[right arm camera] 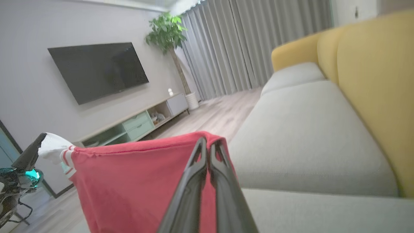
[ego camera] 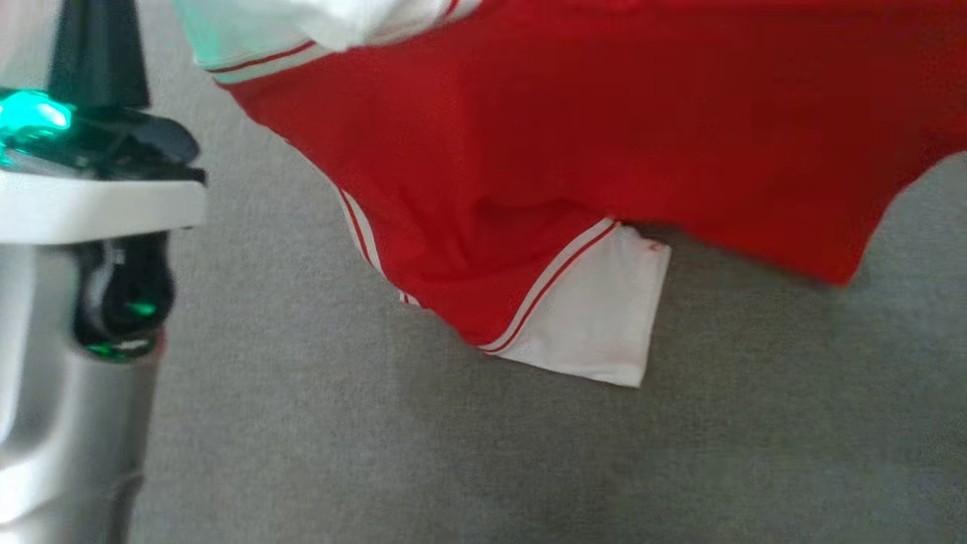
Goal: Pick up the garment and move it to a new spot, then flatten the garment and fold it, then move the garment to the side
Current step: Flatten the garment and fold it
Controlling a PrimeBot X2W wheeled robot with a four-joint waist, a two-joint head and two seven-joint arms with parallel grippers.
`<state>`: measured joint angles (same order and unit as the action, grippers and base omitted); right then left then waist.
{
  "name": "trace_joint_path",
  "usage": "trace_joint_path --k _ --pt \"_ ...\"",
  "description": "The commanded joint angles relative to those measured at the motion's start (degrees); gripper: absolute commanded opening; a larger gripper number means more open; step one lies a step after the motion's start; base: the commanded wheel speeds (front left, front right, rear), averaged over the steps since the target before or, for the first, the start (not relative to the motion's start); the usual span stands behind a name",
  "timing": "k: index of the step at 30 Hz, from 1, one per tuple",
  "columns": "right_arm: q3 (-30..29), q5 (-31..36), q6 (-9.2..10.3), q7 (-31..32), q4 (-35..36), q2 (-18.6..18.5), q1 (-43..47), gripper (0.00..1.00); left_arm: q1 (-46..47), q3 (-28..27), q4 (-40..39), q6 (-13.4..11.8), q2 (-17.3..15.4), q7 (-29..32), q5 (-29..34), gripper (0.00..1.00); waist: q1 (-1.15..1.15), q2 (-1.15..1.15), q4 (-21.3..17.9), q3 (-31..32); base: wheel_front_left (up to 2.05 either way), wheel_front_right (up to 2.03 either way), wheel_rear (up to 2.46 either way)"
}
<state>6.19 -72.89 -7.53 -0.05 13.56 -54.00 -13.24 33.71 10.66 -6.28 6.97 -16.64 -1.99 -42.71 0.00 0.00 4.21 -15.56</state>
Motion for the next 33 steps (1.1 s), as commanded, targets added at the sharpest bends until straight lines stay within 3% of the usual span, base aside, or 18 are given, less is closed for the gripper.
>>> trace_joint_path --k 1,8,14,19,24,28,33 --pt "-2.9 -0.9 0.04 0.1 2.5 -4.2 1.3 0.00 2.7 -3.5 -3.9 -0.7 -3.3 1.6 -1.3 0.00 0.00 0.00 -1.9 2.4 0.00 0.00 0.00" --pt "-14.2 -1.1 0.04 0.6 6.1 -7.5 2.8 0.00 7.1 -6.5 -13.2 -3.7 -5.4 8.9 -7.2 0.00 0.00 0.00 -3.2 5.9 0.00 0.00 0.00" --pt "-14.9 0.1 0.04 2.5 6.2 -8.2 -1.1 0.00 13.8 -6.4 -14.6 -4.9 -6.8 13.3 -8.8 0.00 0.00 0.00 -3.7 7.5 0.00 0.00 0.00" --pt "-7.4 2.4 0.04 4.3 1.7 -5.9 -11.2 0.00 21.0 -3.2 -8.3 -4.8 -7.0 16.1 -7.3 0.00 0.00 0.00 -3.0 5.9 0.00 0.00 0.00" --pt "2.5 8.1 0.04 7.4 -6.8 0.1 -24.9 0.00 27.1 0.3 3.7 -3.1 -7.3 15.0 -2.8 0.00 0.00 0.00 -2.0 1.2 0.00 0.00 0.00" --pt "9.0 14.5 0.04 9.0 -13.9 5.0 -35.8 0.00 32.9 1.4 13.3 -1.6 -6.6 10.9 -0.4 0.00 0.00 0.00 -1.4 -3.6 0.00 0.00 0.00" --pt "14.8 22.4 0.04 6.4 -21.9 9.3 -48.5 0.00 42.7 2.5 21.9 -0.2 -4.8 3.1 1.4 0.00 0.00 0.00 -0.7 -8.8 0.00 0.00 0.00"
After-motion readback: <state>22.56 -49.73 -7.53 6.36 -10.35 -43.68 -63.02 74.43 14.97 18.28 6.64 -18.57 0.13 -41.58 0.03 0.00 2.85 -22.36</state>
